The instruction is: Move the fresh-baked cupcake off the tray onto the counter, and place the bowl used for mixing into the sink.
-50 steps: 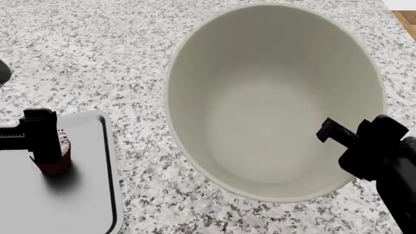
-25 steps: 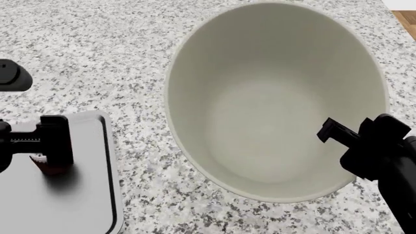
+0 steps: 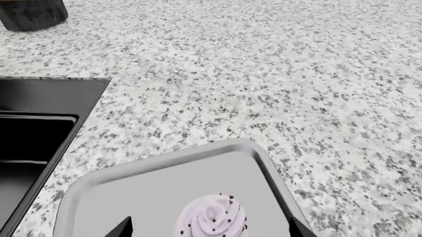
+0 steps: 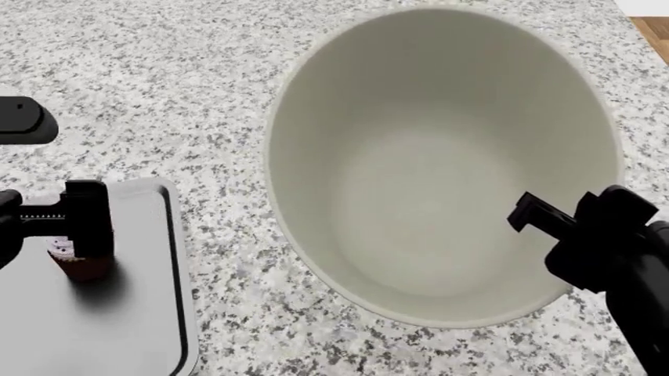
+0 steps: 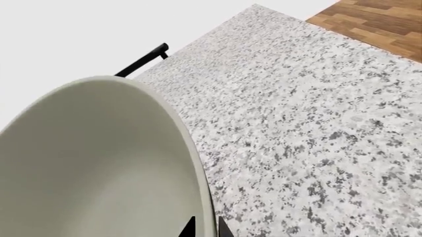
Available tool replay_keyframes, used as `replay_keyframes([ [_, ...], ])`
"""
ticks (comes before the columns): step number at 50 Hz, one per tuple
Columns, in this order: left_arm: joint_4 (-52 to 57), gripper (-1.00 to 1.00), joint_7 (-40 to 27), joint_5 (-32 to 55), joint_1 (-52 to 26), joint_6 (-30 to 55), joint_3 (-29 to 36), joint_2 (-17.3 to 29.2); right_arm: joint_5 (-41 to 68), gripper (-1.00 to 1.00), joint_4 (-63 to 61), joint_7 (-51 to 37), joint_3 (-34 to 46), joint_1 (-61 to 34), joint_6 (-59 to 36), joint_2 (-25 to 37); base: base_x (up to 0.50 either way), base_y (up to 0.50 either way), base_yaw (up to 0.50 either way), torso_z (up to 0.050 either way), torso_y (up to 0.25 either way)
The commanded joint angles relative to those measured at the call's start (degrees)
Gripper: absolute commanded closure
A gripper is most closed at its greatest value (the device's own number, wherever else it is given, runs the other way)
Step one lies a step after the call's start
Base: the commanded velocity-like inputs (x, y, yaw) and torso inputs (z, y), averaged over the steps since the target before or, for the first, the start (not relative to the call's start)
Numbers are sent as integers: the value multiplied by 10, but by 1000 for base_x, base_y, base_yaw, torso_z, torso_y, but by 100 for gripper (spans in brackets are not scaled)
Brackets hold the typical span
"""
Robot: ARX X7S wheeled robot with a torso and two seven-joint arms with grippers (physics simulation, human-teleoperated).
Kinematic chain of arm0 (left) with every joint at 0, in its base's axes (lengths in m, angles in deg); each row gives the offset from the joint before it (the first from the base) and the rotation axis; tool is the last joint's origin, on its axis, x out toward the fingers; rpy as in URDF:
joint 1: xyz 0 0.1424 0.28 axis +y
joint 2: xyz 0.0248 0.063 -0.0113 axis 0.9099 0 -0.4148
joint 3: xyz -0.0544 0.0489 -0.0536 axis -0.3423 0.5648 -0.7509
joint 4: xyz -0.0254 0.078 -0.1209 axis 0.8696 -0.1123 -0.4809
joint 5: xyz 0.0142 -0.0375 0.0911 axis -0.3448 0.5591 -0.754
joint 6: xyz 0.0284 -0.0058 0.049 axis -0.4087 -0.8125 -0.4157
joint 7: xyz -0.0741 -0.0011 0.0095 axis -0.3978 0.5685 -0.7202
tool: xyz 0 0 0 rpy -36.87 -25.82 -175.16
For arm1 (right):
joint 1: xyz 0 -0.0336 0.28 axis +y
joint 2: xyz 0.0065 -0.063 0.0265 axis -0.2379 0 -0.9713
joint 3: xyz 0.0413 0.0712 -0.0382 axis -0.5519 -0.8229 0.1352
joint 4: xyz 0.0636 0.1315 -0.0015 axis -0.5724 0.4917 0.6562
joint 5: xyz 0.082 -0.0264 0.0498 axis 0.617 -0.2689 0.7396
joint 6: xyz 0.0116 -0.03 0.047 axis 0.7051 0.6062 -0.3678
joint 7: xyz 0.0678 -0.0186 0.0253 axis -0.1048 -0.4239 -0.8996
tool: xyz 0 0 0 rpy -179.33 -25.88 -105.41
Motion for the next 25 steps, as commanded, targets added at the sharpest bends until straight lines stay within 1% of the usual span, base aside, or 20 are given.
replay_keyframes([
  [1,-22,-100,39,-21,7,-14,23,0,-6,100,1,4,3,-3,3,1,0,0,0,0,0],
  [7,-49,-100,53,-34,-1,-25,29,-1,-18,100,2,15,1,8,1,1,0,0,0,0,2],
  [11,-60,-100,71,-55,7,-39,46,0,-21,100,4,22,1,11,1,1,0,0,0,0,0],
  [18,-71,-100,79,-67,8,-51,53,0,-29,100,4,33,-7,27,1,2,0,0,0,0,0],
  [25,-77,-100,93,-77,14,-59,66,-1,-25,100,-4,21,-1,24,6,2,0,0,0,0,0],
])
